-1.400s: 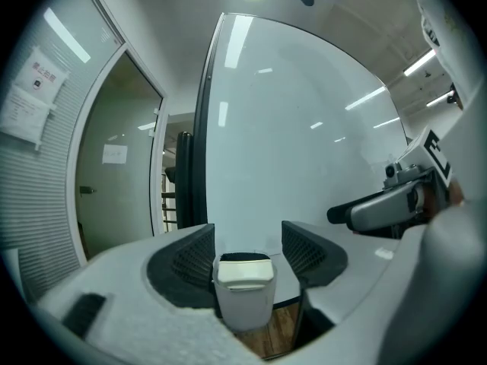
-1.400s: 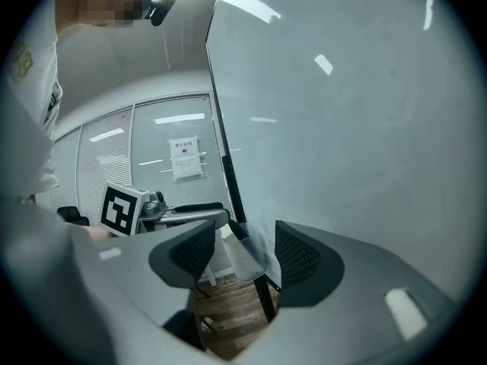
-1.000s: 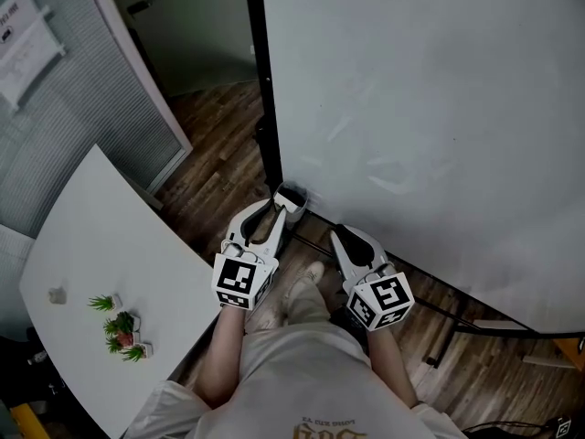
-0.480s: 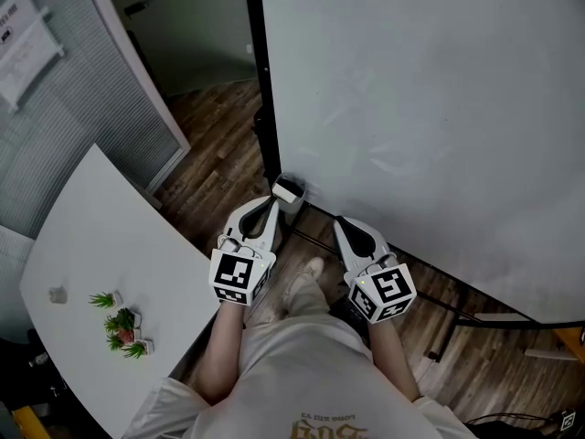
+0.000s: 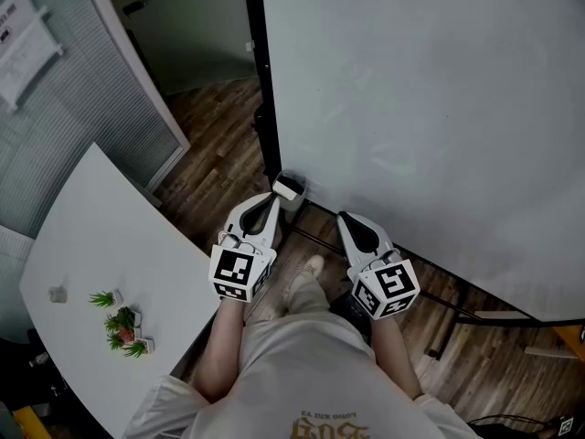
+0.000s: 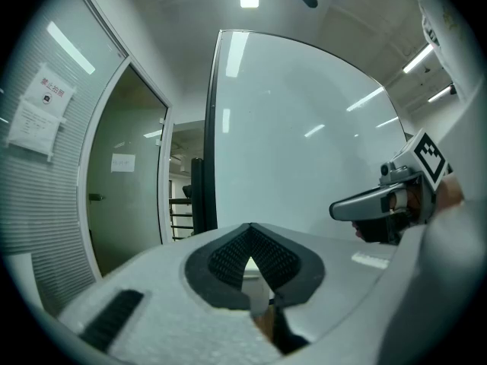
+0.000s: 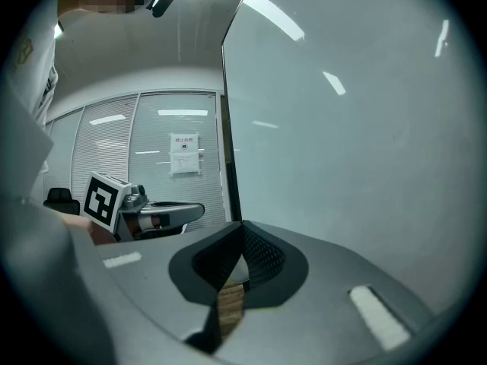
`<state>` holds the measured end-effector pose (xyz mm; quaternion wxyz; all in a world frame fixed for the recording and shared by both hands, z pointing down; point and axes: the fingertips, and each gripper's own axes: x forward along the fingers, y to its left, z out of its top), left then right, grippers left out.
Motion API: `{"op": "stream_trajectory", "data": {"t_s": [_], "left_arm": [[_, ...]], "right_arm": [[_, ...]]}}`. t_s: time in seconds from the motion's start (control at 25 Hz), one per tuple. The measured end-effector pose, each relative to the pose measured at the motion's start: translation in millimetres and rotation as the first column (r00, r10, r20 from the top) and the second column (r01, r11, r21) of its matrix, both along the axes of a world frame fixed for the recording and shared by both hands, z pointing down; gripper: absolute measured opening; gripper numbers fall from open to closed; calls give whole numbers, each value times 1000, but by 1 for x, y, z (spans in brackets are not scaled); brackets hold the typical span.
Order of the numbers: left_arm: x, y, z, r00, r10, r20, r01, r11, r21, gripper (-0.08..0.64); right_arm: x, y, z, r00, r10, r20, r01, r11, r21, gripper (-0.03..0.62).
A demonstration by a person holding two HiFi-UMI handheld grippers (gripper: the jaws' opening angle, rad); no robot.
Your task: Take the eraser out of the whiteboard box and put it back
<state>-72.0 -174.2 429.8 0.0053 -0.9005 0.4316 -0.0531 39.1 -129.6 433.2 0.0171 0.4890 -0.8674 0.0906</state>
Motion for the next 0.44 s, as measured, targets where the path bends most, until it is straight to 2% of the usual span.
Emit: {"op": "stream_trajectory", "data": {"t_s": [0.44], "left_arm": [[0,-1,2,1000,5,-4,-5,1000,-6,-2]], "right_arm": [[-1,0,2,1000,-1,-8,1,1000,-6,11]]}}
